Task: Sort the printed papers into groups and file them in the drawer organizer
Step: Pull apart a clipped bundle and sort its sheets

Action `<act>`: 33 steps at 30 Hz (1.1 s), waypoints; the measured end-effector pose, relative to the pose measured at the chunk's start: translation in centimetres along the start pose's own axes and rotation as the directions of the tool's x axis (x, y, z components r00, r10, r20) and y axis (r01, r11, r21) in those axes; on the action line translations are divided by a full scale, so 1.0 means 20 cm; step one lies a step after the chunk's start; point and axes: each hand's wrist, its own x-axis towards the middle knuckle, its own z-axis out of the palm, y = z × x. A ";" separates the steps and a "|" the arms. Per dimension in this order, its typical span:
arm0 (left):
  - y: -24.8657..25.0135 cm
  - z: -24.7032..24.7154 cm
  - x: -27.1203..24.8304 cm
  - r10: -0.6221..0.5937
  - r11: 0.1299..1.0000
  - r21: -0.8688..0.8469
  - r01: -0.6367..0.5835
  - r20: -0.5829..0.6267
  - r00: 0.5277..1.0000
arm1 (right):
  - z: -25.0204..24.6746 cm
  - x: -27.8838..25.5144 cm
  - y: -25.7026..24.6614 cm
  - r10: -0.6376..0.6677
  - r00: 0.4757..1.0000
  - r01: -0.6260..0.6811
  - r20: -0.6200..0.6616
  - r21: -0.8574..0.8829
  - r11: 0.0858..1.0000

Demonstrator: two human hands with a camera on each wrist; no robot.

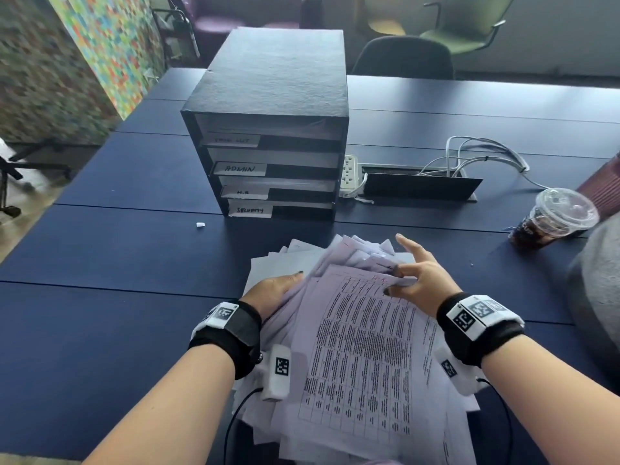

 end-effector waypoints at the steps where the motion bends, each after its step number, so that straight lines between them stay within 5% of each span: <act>1: -0.01 0.01 0.00 -0.018 1.000 -0.018 0.018 0.043 0.999 | -0.01 0.00 0.00 -0.003 1.000 0.003 0.023 0.013 1.000; 4: -0.01 0.05 -0.03 -0.004 0.998 -0.064 0.010 0.103 0.995 | -0.01 -0.01 -0.03 0.049 0.992 -0.052 0.114 0.024 0.998; 11: -0.04 0.07 -0.06 -0.023 1.000 -0.003 0.024 0.228 0.973 | -0.02 -0.05 0.01 0.091 0.991 -0.104 0.098 0.131 0.986; 19: 0.07 0.10 0.01 -0.103 0.938 0.346 -0.017 0.326 0.940 | -0.01 -0.16 0.02 0.082 0.994 -0.100 0.078 0.260 0.960; 26: 0.10 0.14 0.13 -0.043 0.998 0.052 0.033 0.192 0.981 | -0.06 -0.22 0.05 -0.010 0.995 -0.021 0.102 0.303 0.953; 33: 0.14 0.25 0.11 -0.050 0.996 0.086 0.031 0.219 0.974 | -0.02 -0.24 0.11 0.008 0.992 -0.037 0.130 0.222 0.974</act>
